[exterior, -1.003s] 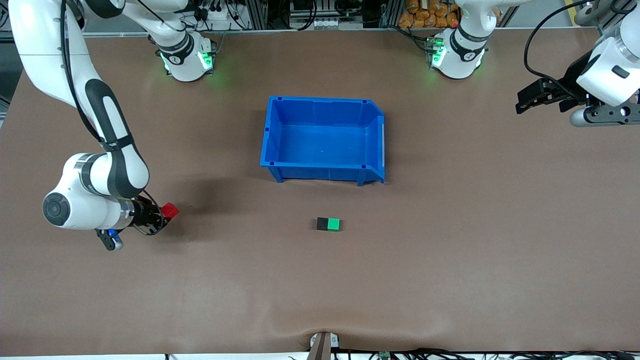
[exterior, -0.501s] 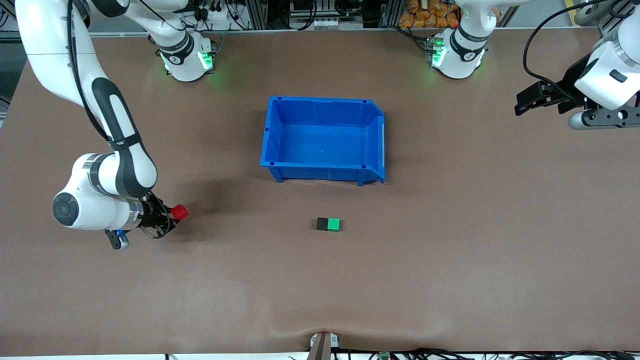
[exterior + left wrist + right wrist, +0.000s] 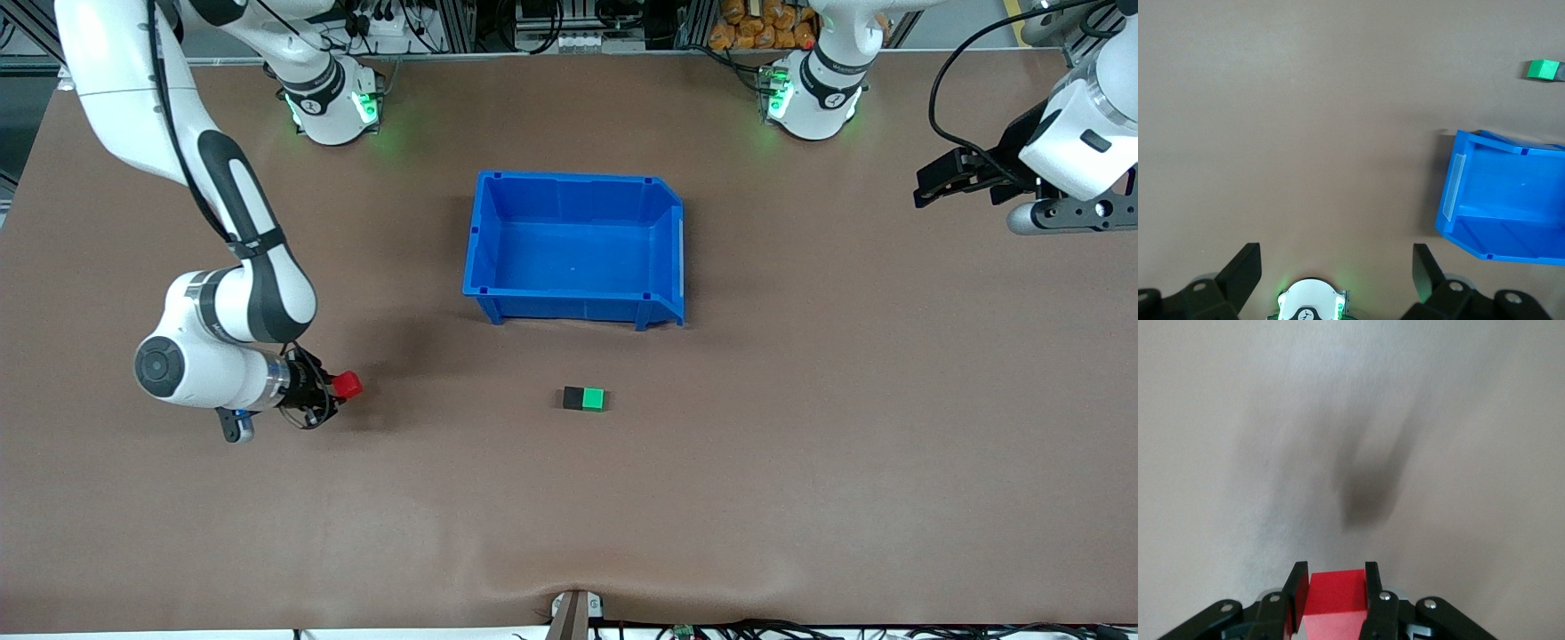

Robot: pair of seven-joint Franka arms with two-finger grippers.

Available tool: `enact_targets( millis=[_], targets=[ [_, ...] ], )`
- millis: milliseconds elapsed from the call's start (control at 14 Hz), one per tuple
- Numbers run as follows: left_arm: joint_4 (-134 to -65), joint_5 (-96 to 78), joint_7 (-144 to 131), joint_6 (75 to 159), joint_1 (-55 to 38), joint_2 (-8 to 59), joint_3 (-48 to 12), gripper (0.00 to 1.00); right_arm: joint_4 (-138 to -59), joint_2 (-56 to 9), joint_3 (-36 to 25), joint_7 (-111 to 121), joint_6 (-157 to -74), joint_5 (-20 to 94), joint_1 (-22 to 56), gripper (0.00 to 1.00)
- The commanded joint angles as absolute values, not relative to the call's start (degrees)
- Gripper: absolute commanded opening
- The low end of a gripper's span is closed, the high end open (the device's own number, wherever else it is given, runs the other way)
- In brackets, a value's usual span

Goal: Attach green and red cubes to black cube
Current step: 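Carry the red cube with the right gripper toward the black cube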

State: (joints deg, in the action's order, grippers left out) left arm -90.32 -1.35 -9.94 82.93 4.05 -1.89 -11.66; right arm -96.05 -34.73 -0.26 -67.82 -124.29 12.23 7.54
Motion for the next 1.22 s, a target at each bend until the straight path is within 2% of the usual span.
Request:
enact_targets(
  millis=[0, 645, 1146],
  targets=[
    [-89.47, -2.29, -9.67, 82.53, 4.48, -1.58, -11.87, 1.0, -95.8, -34.63, -0.53, -71.27, -125.42, 12.92, 9.05, 0.0],
    [-89.38, -2.29, -9.67, 82.53, 4.48, -1.58, -11.87, 1.0, -95.19, -36.3, -0.53, -79.89, -128.93, 13.09, 12.21, 0.0],
    [-89.82, -2.2, -9.76, 82.53, 4.48, -1.58, -11.87, 1.0, -93.78, -37.7, -0.53, -82.43, -129.64, 18.46, 14.15, 0.0]
  ],
)
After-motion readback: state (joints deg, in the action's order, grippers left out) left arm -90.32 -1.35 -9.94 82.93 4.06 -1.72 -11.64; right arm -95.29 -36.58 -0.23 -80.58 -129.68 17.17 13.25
